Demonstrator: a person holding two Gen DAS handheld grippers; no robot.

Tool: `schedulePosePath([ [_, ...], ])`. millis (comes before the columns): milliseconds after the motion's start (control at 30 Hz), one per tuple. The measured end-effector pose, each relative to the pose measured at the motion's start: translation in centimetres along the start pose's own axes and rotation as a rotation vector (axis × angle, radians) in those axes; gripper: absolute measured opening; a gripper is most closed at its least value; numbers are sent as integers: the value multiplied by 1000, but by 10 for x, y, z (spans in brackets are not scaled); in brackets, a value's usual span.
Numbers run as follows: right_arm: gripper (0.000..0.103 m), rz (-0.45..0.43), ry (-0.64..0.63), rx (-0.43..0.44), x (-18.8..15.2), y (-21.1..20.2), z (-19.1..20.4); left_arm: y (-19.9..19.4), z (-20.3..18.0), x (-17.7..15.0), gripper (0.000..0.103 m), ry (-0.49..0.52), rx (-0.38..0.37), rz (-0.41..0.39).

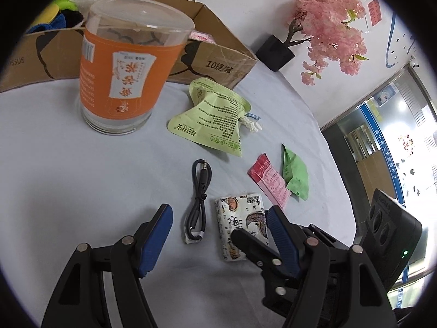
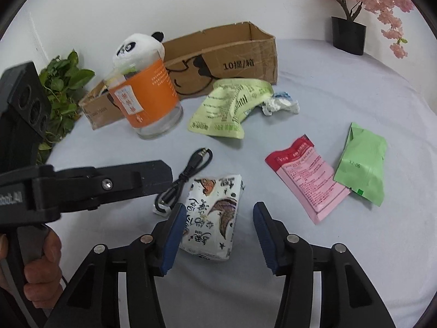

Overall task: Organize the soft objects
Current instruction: 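Grasp the printed snack pack with the right gripper, then carry the snack pack into the cardboard box and release it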

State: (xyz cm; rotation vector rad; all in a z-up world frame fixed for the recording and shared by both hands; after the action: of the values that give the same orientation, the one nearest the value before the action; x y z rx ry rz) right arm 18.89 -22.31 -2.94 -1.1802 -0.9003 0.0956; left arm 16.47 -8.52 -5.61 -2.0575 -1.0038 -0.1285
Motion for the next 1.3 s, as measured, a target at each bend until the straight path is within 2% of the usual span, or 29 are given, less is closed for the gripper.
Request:
schedulePosePath([
  [133, 47, -7, -28, -43, -4, 1, 4, 9, 0, -3, 71, -14, -11, 33],
  [233, 29, -28, -60, -50, -5, 0, 8, 7, -4, -4, 71, -27, -39, 15],
  [300, 24, -40, -80, -57, -6, -1, 11, 6, -10, -3, 71, 3, -37, 13],
  [367, 14, -56, -80, -55, -6, -2, 11, 7, -13, -4, 71, -2, -42, 9],
  [433, 10, -61, -58, -32, -6, -5, 6, 10, -12, -6, 71, -11, -61, 27],
  [500, 8, -63, -29, -9, -8, -7, -1, 12, -11, -7, 70, -25, -55, 32],
  [667, 6, -71, 37, 79, -11, -14, -18, 16, -14, -9, 70, -36, -103, 42],
  [833, 6, -71, 116, 184, -12, -19, -34, 30, -19, -9, 70, -59, -175, 98],
  [933, 6, -85, 140, 236, -11, -24, -38, 39, -27, -6, 70, -27, -168, 125],
  [1000, 6, -85, 164, 261, -11, -24, -43, 45, -27, -4, 70, -42, -180, 141],
  [1033, 6, -86, 169, 268, -12, -24, -46, 48, -26, -4, 69, -55, -187, 150],
  [1133, 6, -92, 177, 282, -13, -24, -51, 59, -26, 1, 49, -63, -186, 182],
  [1233, 6, -103, 176, 253, -11, -24, -57, 70, -35, 11, 38, -34, -182, 189],
  [1300, 5, -118, 173, 209, -7, -24, -64, 76, -43, 18, 34, -11, -185, 193],
])
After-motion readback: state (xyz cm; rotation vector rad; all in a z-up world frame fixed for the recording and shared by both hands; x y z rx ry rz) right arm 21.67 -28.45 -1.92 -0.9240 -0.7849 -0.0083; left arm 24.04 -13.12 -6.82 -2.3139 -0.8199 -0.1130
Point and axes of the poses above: each gripper's, at about its wrist camera, not at the fingertips, and y roughly the way its jaws point, z to its left, x to its top, the point moved 1 cm from there along y, roughly the way its jaws point, and after that the axes turned 9 degrees about -x, right-handed, at the moved point
